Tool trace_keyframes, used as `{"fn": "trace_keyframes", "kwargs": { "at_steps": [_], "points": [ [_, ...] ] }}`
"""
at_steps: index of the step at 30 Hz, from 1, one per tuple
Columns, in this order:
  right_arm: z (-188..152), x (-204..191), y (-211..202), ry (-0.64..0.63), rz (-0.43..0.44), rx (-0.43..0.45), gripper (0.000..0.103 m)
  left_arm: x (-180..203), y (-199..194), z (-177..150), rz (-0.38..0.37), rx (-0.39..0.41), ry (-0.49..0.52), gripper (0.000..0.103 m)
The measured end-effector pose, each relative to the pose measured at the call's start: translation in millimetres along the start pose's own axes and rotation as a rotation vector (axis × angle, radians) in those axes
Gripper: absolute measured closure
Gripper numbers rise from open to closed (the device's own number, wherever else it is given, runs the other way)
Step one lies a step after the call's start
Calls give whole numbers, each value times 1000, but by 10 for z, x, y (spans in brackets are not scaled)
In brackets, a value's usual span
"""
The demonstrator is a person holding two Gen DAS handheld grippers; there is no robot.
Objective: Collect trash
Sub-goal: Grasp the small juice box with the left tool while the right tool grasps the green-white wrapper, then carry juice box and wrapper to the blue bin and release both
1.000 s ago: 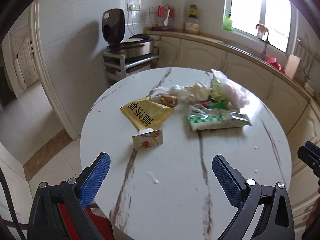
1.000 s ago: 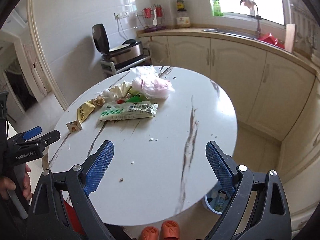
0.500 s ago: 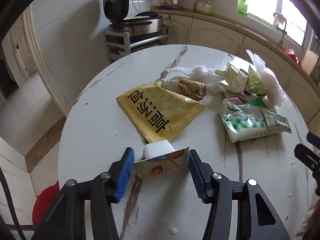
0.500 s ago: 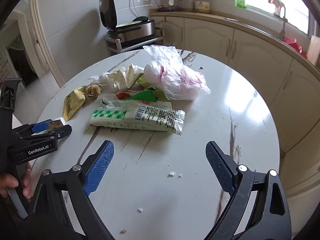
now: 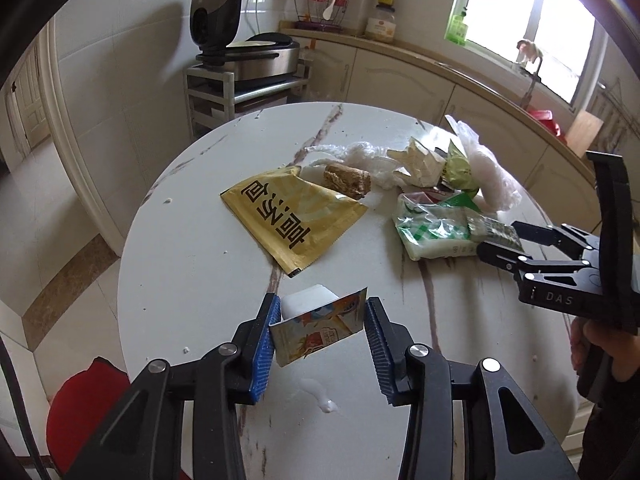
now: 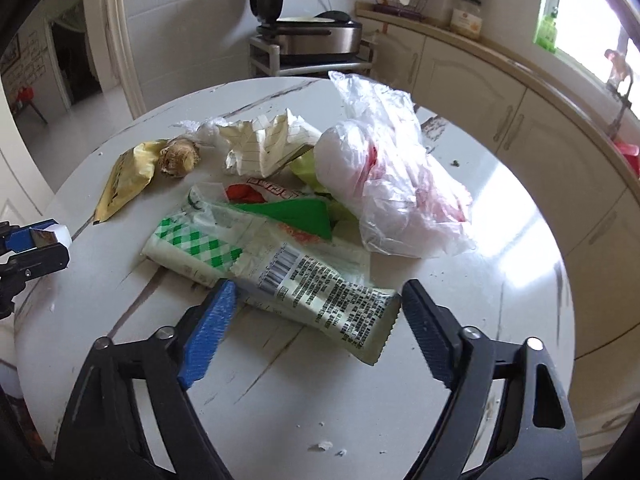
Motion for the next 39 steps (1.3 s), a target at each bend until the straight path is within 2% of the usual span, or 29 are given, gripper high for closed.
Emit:
{"fn": "trace_keyframes", "kwargs": {
  "at_steps": [2,4,8,19,25,32,39],
  "points": [
    [-41,4,-40,-3,-5,3,57,37,-60,-4,-8,7,7,64],
    [-88,28,-89,5,21,-2,66,95,-108,-10,-11,10,17,64],
    [-212,82,-211,16,52,10,74,240,-209,-28,-31,12,39,64],
    [-697,398,-847,128,113,100,78,924,-498,-69,-102,21,105,64],
    [-974,791,-1304,221,124,178,78,1480,-613,-37,-143,31,172,64],
    [-1404,1485,-1937,345,51,298,78,2428,-646,68,-222,38,294,64],
    [-1930,2327,-2321,495,-68,350,77,3629,-279,157,-330,-12,453,64]
  ]
}}
Point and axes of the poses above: each gripper's, at about its wrist camera, not at the fingertips, and y roughly the way its jaws point, x to its right, z to its top, the point moved 1 cm from there along y, roughly the way its jaws point, and after that the axes turned 10 degrees about y, right-handed, at the moved point
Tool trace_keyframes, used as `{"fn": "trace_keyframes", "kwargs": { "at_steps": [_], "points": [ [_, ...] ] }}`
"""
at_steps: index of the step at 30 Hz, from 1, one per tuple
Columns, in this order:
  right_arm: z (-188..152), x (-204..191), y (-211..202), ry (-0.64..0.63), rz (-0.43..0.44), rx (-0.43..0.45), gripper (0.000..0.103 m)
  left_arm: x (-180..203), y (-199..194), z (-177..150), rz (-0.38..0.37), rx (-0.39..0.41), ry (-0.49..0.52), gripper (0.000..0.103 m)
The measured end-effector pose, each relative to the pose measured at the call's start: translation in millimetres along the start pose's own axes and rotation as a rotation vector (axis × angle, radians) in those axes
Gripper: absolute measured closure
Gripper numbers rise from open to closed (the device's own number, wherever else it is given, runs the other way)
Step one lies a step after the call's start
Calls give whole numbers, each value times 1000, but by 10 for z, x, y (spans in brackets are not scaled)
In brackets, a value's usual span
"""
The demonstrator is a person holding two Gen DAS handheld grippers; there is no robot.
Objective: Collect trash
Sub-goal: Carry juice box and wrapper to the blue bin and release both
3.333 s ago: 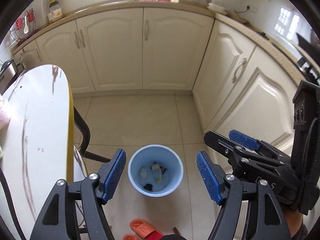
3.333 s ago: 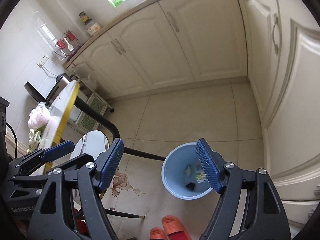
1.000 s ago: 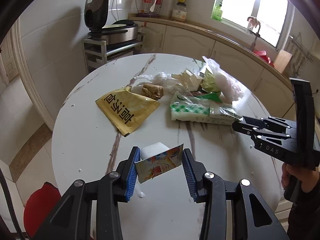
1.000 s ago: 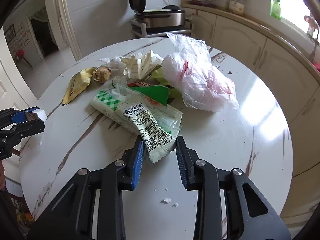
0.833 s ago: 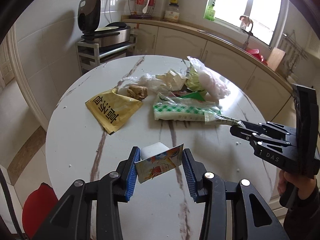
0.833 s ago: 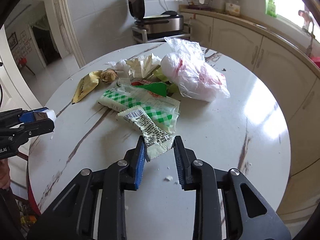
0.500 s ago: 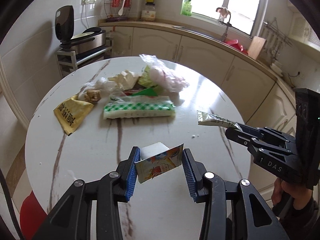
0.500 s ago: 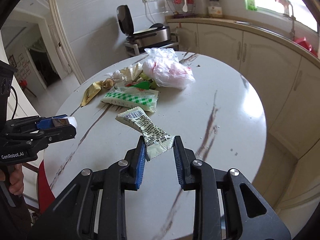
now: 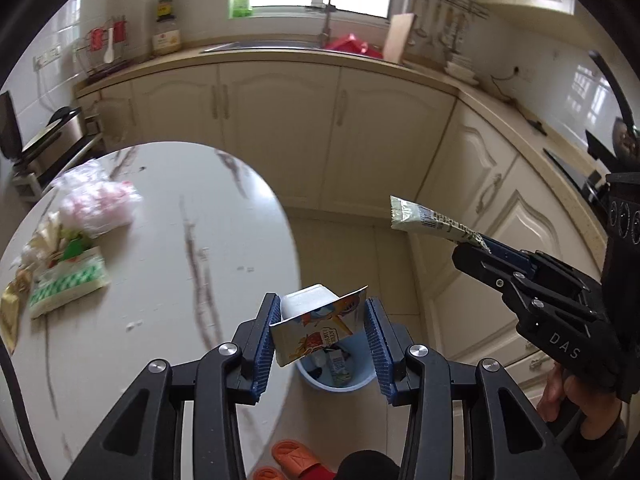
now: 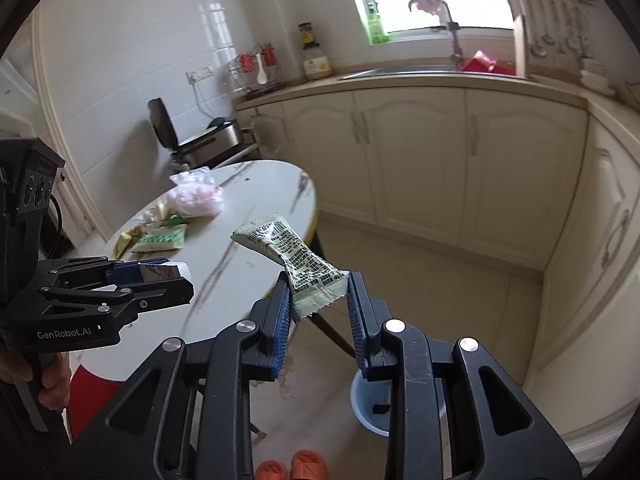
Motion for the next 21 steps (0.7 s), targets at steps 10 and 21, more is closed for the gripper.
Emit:
{"fn": "trace_keyframes", "kwargs": {
  "at_steps": [10,21],
  "points": [
    [-164,858,368,130,-77,-70,77,344,1152,441,-15,-106,80,48],
    [-368,1057,829,200,-110,-156,33,331,1121,514,35,-57,79,37]
  ]
}}
Point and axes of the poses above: each gripper's, at about its wrist camera, not at the fingertips, and y roughly the way its jaws point, x to its right, z to its top, the point moved 1 cm from there along y, roughly the way its jaws point, and after that the axes turned 10 degrees about y, right-handed, at the moved point
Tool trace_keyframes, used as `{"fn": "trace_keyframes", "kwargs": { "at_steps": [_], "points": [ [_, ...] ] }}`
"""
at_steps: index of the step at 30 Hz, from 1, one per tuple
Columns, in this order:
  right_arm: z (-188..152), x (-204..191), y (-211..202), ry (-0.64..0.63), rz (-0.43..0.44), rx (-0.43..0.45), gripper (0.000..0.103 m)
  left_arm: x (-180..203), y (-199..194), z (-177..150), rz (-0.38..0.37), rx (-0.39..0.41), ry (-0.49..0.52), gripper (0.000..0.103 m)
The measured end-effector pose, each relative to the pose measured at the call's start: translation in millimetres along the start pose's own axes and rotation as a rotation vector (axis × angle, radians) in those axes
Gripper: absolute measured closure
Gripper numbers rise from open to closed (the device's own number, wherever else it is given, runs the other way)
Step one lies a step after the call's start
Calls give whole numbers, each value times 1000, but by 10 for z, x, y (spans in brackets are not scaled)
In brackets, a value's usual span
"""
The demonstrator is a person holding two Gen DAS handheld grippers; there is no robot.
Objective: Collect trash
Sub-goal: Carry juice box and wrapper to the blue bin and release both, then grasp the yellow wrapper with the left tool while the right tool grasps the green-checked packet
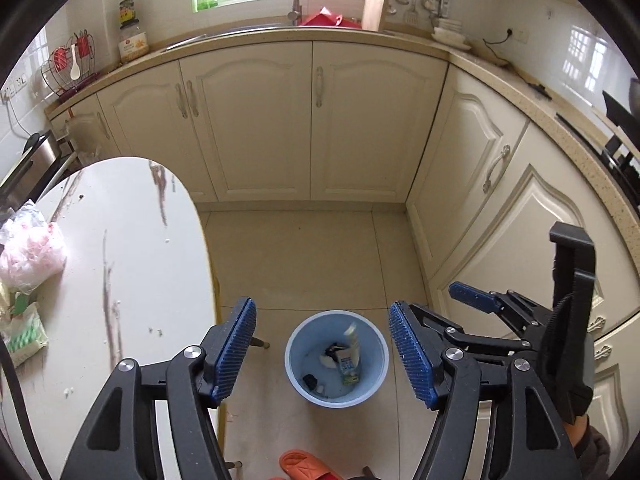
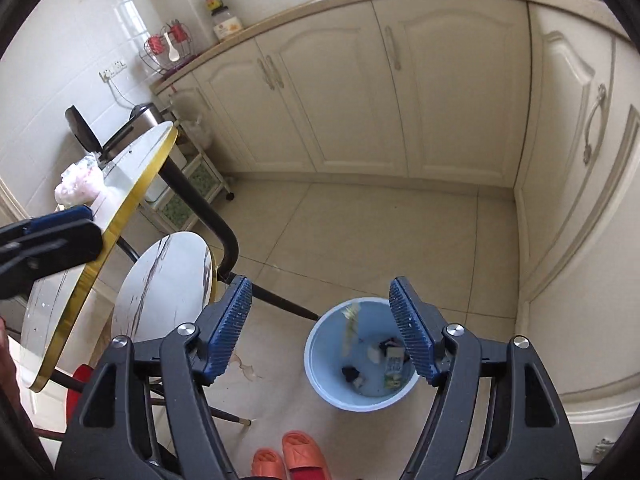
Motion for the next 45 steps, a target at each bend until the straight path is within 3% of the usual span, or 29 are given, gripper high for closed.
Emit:
{"fn": "trace_keyframes", "kwargs": {
  "at_steps": [8,12,14,16,19,27,31,36,45],
  "points": [
    [-82,-462,-536,-73,45,77,32,-176,-704,-393,66,69,-70,28],
    [-132,-949,-921,-151,91,131,27,-284,-1191,-701,107,122,-109,22],
    [-161,-1214,-1055,-193,113,148,20,-369,-1417,-872,140,145,-133,17],
    [-212,-1506,-1130,-246,137,148,19,-463,-1655,-1092,175,167,-154,8],
    [-281,-1950,-1109,-313,147,128,17,-617,-1938,-1408,228,190,-195,5],
    [-490,-3190,-453,-551,160,-12,15,-1248,-2425,-2258,356,169,-359,3],
    [-573,-3649,-17,-662,161,-80,15,-1543,-2497,-2527,410,131,-420,3],
    [-640,-4042,548,-788,145,-150,15,-1901,-2456,-2693,440,83,-490,3],
    [-509,-4292,1247,-881,127,-252,15,-2441,-2167,-2667,442,14,-569,3]
  ]
}}
Point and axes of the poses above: each gripper's, at about its wrist camera, not at the fingertips, and y roughly the way its jaws point, x to its right, z to its top, the point moved 1 cm from there along y, roughly the way its jaws point, and after that the axes turned 10 degrees about y, right-handed, at the moved point
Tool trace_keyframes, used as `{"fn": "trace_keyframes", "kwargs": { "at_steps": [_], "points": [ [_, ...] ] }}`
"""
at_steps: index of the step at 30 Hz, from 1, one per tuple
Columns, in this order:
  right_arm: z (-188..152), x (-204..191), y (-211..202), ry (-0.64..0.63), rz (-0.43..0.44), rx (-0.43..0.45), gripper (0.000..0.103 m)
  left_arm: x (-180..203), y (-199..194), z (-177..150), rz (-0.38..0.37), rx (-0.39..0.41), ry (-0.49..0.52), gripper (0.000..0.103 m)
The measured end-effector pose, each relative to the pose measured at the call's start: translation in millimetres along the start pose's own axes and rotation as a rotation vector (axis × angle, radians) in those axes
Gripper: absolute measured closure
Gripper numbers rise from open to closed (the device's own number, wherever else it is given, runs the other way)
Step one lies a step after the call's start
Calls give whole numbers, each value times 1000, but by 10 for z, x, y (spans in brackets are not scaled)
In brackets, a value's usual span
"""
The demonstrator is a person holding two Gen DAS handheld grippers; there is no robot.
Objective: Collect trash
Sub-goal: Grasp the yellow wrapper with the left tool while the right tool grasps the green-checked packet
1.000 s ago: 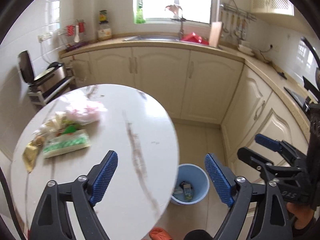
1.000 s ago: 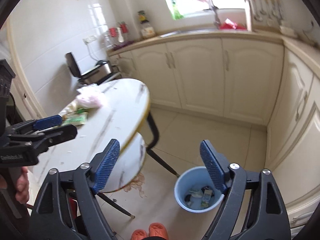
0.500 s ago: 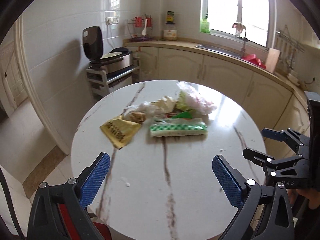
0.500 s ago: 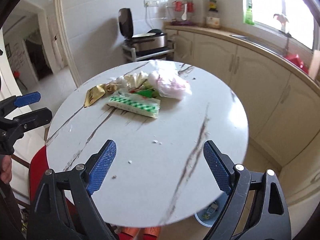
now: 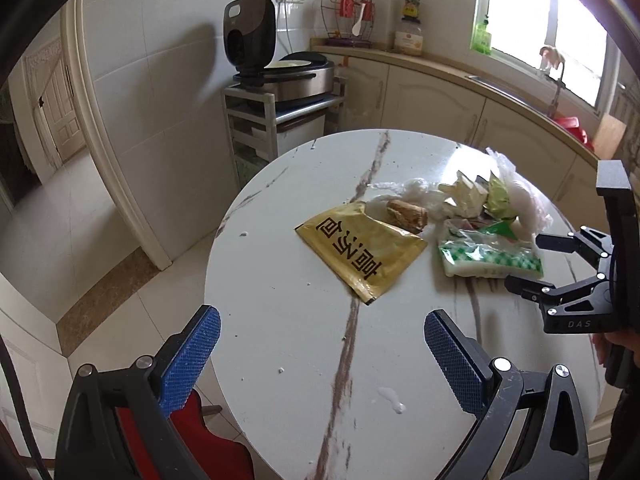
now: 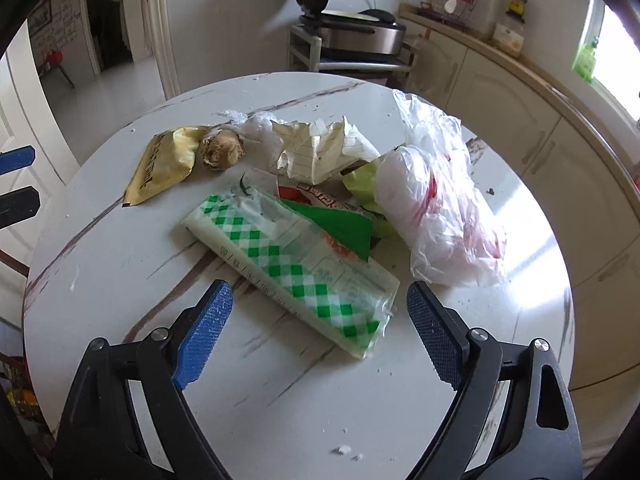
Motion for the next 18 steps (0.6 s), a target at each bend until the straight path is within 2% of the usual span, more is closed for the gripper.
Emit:
{"fn": "trace_keyframes", "kwargs": {
  "at_steps": [5,8,11,13,14,18],
  "points": [
    [94,-20,205,-54,-2,-39,10,-62,214,115,-42,-29,-7,3],
    [127,20,259,-46,39,-46,8,-114,420,225,-85,-52,-7,3],
    [139,64,292,-30,94,-48,9,-136,610,359,-87,-74,14,3],
    [131,91,260,-27,89,-37,18,-139,711,461,-84,-95,22,3],
    [113,103,233,-25,95,-28,29,-131,742,522,-84,-94,21,3],
    [35,115,150,-27,104,-24,42,-182,896,730,-109,-98,-42,2]
  ]
}}
Point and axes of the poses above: each gripper's, at about its wrist camera, not at the fingertips, and y roughly the way its jaws point, x to its right, z to its top, the point moved 1 cm from there along y, roughly the way its jaws point, and after that the axes turned 10 degrees about y, right-handed, at the moved point
